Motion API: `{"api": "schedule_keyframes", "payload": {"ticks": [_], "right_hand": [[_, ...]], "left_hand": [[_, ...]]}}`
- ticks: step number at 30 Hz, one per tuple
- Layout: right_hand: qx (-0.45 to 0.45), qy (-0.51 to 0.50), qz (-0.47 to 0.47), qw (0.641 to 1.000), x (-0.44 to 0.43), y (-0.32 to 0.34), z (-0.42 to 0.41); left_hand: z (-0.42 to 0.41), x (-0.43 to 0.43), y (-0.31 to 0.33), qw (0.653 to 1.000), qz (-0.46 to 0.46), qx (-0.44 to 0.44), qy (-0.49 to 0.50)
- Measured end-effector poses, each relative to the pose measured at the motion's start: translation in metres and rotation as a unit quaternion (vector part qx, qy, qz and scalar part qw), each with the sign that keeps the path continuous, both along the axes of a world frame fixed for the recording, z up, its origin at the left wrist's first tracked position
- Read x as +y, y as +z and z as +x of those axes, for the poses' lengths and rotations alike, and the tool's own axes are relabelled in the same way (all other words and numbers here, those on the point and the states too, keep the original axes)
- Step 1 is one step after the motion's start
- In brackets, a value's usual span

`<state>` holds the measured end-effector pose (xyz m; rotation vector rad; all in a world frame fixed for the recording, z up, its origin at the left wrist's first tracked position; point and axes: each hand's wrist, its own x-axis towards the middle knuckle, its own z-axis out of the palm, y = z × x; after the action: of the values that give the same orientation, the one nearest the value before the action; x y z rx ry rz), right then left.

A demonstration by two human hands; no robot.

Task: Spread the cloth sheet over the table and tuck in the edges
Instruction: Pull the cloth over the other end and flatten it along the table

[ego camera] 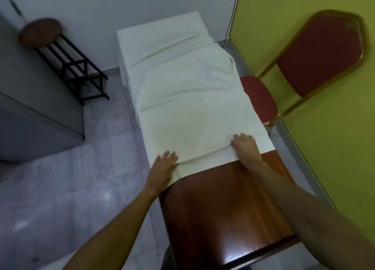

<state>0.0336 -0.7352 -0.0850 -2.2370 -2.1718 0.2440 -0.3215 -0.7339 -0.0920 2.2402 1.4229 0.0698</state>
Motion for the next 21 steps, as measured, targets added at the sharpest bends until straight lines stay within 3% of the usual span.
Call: {"api": "schedule_keyframes", "payload": {"ticks": [5,8,21], "right_hand": [[0.037,0.041,-0.017,0.998,0.017,0.057,0.007],[0.052,0.085,-0.002,0.995,0.025,0.089,0.016],[0.16,0.181,0.175,0.955,0.012,0.224,0.027]], "left_hand": [[0.008,-0.002,0.064,0.998,-0.009,-0.014,0.06],[0.014,-0.012,0.102,0.995,0.036,-0.022,0.094],[0.043,-0.07,0.225,0.957,0.191,-0.087,0.199]]}}
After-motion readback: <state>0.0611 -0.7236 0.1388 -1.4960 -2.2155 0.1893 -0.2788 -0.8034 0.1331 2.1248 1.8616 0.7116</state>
